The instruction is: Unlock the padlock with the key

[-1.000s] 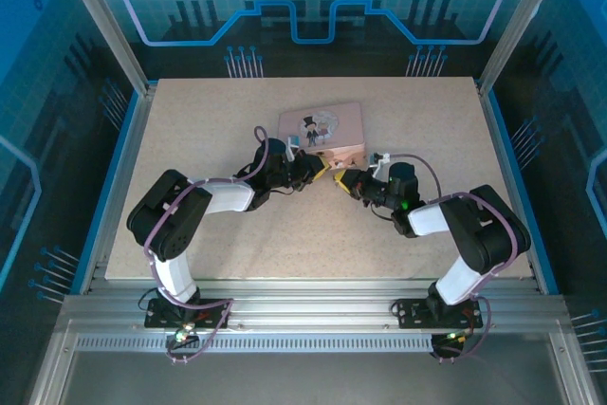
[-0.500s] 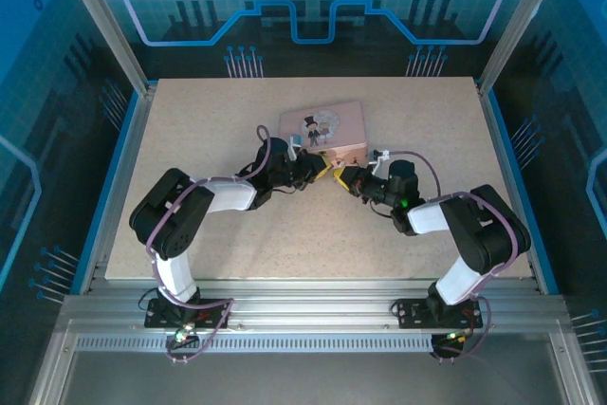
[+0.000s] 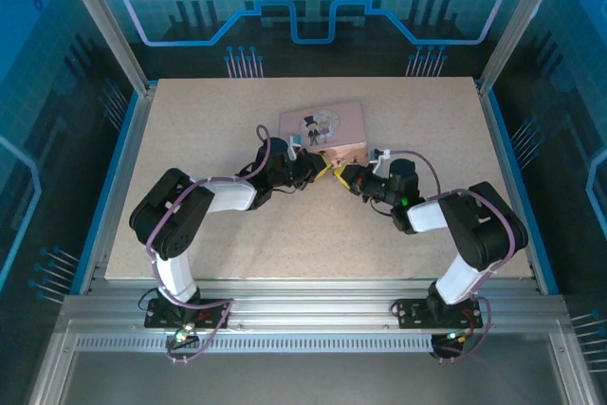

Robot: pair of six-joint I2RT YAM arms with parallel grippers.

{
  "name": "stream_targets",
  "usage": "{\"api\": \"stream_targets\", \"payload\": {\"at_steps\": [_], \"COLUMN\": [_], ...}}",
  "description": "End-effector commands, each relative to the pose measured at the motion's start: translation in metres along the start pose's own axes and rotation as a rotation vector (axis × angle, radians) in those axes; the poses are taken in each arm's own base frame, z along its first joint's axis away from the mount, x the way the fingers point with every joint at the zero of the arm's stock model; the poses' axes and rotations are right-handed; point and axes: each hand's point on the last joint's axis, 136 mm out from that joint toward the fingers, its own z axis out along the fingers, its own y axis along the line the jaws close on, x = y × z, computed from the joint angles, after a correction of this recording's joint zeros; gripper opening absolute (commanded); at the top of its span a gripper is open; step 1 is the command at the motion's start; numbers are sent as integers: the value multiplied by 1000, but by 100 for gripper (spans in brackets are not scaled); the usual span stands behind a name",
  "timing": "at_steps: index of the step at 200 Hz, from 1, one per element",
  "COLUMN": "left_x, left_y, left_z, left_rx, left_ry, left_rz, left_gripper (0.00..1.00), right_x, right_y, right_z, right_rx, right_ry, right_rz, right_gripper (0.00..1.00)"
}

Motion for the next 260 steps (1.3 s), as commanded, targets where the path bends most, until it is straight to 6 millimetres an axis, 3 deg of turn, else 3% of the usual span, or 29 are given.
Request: {"api": "stream_targets", "payload": {"at_steps": [1, 53, 129, 164, 260], "left_x": [16, 18, 22, 23, 23], "left_y": [-42, -48, -53, -54, -65], "left_z": [4, 5, 7, 7, 7], "left_rx": [143, 167, 183, 190, 217], "left_ry": [72, 76, 83, 85, 86], "left_rz": [37, 36, 41, 42, 47], "left_gripper": [2, 2, 2, 2, 2], "right_x": [-16, -19, -20, -24, -12], "right_y": [11, 7, -12, -9, -16], "right_z": [-1, 2, 6, 7, 11], "right_rx": [-35, -33, -57, -98, -36], "right_ry": [-54, -56, -91, -110, -90], "right_rz": [-17, 22, 260, 324, 287], "right_gripper": [0, 0, 0, 0, 0]}}
